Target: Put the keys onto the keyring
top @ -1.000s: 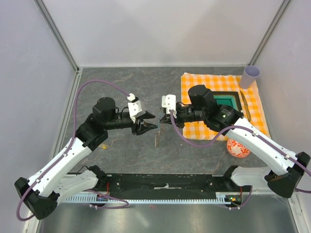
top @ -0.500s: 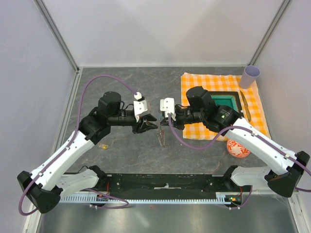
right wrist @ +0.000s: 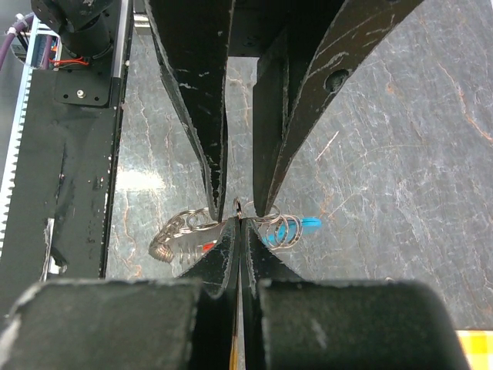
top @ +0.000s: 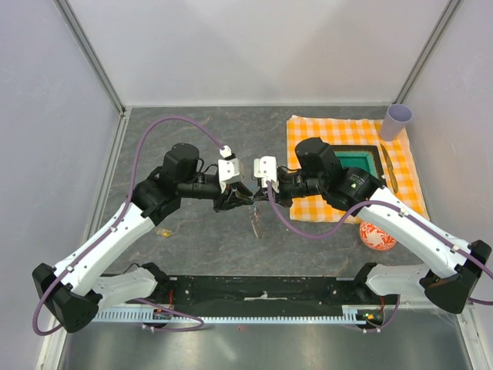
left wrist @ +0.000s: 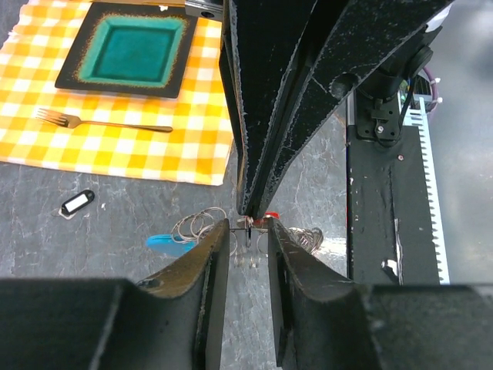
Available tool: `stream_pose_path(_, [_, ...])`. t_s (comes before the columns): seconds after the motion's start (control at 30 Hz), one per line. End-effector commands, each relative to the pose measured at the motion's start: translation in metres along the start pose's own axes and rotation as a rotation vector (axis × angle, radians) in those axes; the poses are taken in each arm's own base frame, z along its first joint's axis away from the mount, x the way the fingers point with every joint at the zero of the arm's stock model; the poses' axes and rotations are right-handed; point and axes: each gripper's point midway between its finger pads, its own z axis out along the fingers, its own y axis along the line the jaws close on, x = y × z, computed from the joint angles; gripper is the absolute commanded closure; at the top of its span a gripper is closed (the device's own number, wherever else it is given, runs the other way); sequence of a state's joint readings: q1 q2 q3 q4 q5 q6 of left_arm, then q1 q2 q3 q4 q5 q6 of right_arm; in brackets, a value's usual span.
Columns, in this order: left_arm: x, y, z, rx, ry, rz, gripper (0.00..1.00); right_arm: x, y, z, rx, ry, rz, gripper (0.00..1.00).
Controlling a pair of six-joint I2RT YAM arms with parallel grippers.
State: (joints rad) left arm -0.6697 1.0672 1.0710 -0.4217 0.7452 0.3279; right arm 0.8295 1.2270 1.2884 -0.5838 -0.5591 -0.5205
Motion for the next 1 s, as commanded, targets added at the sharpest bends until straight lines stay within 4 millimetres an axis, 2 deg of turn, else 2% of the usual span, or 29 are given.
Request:
stream_pose_path(0.0, [-0.0188, -0.0047, -0.0002, 0.036, -0.042, 0.05, 0.68, -0.0364, -0.0024, -0.0105, 0.013, -0.109, -0.078, 1.0])
stream_pose_path(0.3, [-0.0158, -0.0062, 0.0017, 0.045, -0.034, 0.042, 0.79, -0.0384, -0.0005, -0.0118, 0.009, -0.117, -0.08, 1.0])
stream_pose_path(0.67, [-0.0098, -0.005, 0.0006, 0.027, -0.005, 0.035, 0.8, -0.0382, -0.001, -0.0137, 0.019, -0.117, -0.083, 1.0])
stream_pose_path(0.8, [-0.0119, -0.0064, -0.0012, 0.028, -0.01, 0.042, 0.97, -0.0388, -0.0013, -0.0142, 0.022, -0.118, -0.085, 1.0])
stream_pose_path(0.97, [-0.0137, -0.0079, -0.0015, 0.036, -0.017, 0.047, 0.98, -0.035, -0.0021, -0.0117, 0.023, -0.108, -0.076, 1.0])
